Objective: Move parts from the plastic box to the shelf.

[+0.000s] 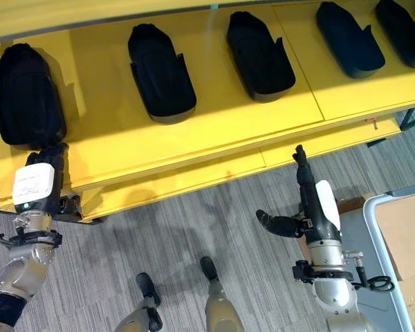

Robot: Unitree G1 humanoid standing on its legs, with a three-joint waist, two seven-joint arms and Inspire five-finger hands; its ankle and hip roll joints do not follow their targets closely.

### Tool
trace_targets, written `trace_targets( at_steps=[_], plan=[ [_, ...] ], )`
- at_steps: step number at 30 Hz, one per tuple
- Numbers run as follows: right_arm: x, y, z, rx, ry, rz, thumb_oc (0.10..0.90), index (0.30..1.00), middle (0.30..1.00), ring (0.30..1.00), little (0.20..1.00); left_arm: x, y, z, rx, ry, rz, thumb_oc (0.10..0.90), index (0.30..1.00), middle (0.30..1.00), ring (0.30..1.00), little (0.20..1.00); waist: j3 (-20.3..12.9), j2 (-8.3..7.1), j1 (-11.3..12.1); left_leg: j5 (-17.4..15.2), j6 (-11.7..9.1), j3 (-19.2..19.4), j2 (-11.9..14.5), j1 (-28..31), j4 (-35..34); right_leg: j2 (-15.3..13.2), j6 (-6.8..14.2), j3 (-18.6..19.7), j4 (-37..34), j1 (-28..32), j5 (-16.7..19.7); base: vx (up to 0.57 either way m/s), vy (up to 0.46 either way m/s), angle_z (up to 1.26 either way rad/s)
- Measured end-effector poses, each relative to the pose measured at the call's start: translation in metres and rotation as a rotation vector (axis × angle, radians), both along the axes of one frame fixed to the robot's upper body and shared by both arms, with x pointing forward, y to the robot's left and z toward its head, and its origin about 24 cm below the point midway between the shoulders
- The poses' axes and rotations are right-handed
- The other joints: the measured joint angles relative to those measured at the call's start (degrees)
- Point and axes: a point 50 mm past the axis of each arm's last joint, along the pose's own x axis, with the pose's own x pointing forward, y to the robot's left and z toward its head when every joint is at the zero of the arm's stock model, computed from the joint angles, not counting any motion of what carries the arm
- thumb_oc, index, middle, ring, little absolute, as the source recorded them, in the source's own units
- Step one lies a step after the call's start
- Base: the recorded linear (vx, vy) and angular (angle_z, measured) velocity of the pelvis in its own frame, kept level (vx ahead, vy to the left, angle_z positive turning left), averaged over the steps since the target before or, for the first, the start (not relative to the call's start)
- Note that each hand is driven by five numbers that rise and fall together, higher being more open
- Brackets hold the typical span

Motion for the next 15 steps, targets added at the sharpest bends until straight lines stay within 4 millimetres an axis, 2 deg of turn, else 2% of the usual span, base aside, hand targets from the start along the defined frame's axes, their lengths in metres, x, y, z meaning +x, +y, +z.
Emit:
trace_targets(
  at_steps=[11,15],
  plan=[
    [0.000,0.000,0.000,-0.003,0.000,0.002,0.900,1.000,1.000,1.000,1.000,0.001,-0.003,0.000,-0.004,-0.002,-0.010,0.900,1.000,1.000,1.000,1.000,0.1,0.09,0.1,0.0,0.0,0.1,0.0,-0.2,0.0,0.0,0.0,0.0,0.0,-0.2,0.0,0.00,0.000,0.00],
    [0.001,0.000,0.001,-0.004,-0.005,0.004,0.900,1.000,1.000,1.000,1.000,0.001,-0.022,-0.004,-0.080,-0.031,-0.070,0.900,1.000,1.000,1.000,1.000,0.5,0.12,0.6,0.0,0.0,0.0,0.0,-0.3,0.0,0.0,0.0,-0.1,0.0,-0.2,0.0,-0.02,-0.020,0.01]
  ],
)
